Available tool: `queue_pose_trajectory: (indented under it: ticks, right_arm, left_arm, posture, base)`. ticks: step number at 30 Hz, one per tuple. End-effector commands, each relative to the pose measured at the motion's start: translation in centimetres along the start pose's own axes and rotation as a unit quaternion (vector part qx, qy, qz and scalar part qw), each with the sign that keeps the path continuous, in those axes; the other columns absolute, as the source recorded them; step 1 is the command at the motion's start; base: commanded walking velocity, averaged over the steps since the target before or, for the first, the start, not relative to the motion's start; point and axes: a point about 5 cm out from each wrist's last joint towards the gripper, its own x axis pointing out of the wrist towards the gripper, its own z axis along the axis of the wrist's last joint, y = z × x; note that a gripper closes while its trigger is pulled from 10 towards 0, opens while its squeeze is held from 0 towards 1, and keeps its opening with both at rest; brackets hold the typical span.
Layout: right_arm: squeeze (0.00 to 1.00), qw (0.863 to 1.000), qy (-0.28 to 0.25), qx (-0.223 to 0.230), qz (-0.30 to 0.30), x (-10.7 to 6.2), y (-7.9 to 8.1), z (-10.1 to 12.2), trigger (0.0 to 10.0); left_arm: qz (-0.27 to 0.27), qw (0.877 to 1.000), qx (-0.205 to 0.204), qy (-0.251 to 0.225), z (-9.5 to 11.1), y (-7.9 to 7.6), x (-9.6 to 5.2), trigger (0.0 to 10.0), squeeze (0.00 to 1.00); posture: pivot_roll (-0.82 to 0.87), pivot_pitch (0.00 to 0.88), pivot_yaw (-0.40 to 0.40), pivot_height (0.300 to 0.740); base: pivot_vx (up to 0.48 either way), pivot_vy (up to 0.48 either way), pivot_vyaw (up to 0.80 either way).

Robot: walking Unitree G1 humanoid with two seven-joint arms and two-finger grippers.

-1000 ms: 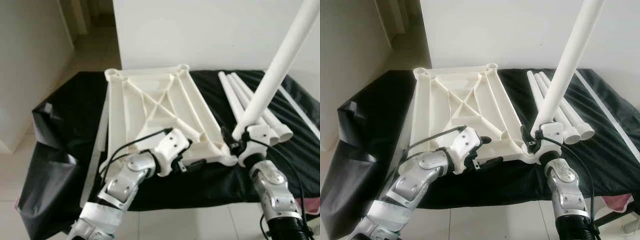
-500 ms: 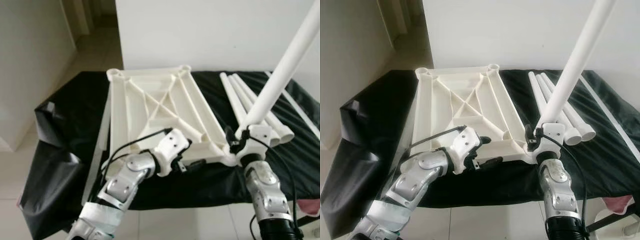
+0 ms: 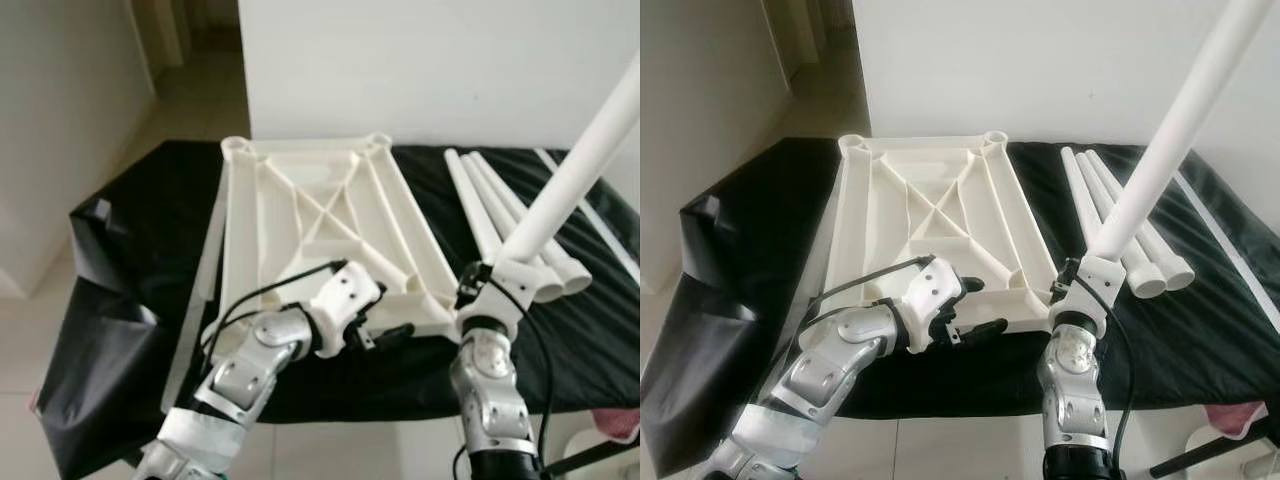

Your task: Building children table

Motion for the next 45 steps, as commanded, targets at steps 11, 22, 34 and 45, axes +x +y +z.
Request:
queue_pose_trajectory:
  ticks: [11,22,34,45]
  right_arm:
    - [0.00,0.999,0.041,-0.011,-0.005,-0.9,0.0,-1.6,10.0]
    - [1.00,0.999,0.038,-0.011,0.007,-1.1,0.2,-1.7,10.0]
    - [1.00,0.998,0.031,-0.009,0.045,-1.1,-0.2,-1.5,10.0]
    - [0.00,0.981,0.009,-0.038,0.188,-0.4,-1.1,-0.8,10.0]
  left_arm:
    - [-0.006,1.000,0.005,0.004,0.0,-0.4,0.1,10.0,0.00]
    - [-0.007,1.000,0.006,0.012,-0.3,-0.4,-0.1,10.0,0.00]
    - [-0.013,1.000,0.008,0.018,-0.4,-0.4,-0.2,10.0,0.00]
    - [-0.028,0.999,0.013,0.035,-1.2,-1.0,-0.6,10.0,0.00]
  posture:
    - [0.04,0.000,-0.029,0.740]
    - [0.04,0.000,-0.019,0.740]
    - [0.04,0.000,-0.011,0.740]
    - [0.03,0.000,-0.003,0.740]
  base:
    - [0.000,0.000,0.00]
    - [0.000,0.000,0.00]
    - [0.000,0.000,0.00]
    - [0.000,0.000,0.00]
